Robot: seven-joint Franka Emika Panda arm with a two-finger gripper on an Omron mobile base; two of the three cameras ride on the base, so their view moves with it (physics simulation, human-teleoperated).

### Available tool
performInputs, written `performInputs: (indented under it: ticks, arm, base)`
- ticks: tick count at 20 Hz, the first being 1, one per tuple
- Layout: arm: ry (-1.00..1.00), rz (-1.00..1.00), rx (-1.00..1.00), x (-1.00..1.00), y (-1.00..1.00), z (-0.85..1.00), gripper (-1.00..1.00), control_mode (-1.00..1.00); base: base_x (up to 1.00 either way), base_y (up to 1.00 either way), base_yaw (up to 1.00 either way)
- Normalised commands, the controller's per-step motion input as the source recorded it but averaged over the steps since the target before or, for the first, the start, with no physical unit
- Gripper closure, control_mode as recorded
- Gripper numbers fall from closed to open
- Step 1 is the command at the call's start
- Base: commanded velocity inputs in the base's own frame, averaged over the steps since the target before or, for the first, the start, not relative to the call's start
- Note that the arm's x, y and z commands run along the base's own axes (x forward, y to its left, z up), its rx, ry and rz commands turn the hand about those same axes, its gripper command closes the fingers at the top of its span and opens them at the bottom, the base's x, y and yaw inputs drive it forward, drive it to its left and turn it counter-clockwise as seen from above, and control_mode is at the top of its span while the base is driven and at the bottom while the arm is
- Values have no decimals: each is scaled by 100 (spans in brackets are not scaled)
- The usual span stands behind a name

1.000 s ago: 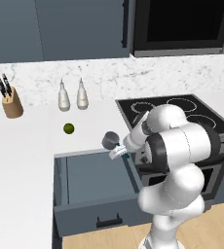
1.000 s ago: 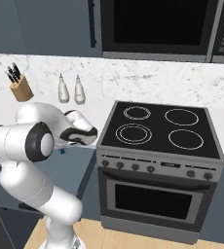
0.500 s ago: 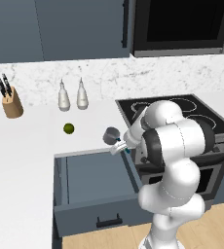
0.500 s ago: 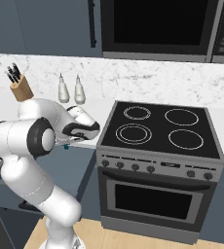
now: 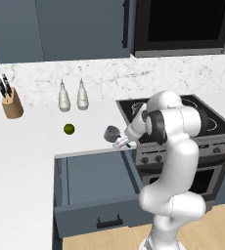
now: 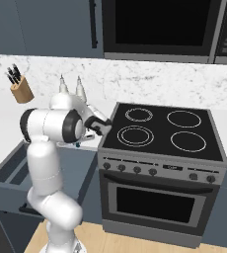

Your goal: Pick the measuring cup from the drawer and place it on the counter.

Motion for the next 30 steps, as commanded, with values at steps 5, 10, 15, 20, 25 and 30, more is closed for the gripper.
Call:
performInputs:
  ticks: [5,10,15,20,25,30]
  arm:
    - [0,0,0,98,23,0,100,-100]
    - [0,0,0,94,38,-3,100,-100]
    - [2,0,-4,77,36,-19,-100,-100]
    - [5,0,-6,35,16,-18,-100,-100]
    - [12,0,-1,2,1,22,-100,-100]
    - [10,-3,0,-16,0,60,-100,-100]
  base:
    - [0,0,0]
    - [0,0,0]
    - [0,0,0]
    - [0,0,0]
    - [0,0,0]
    - [0,0,0]
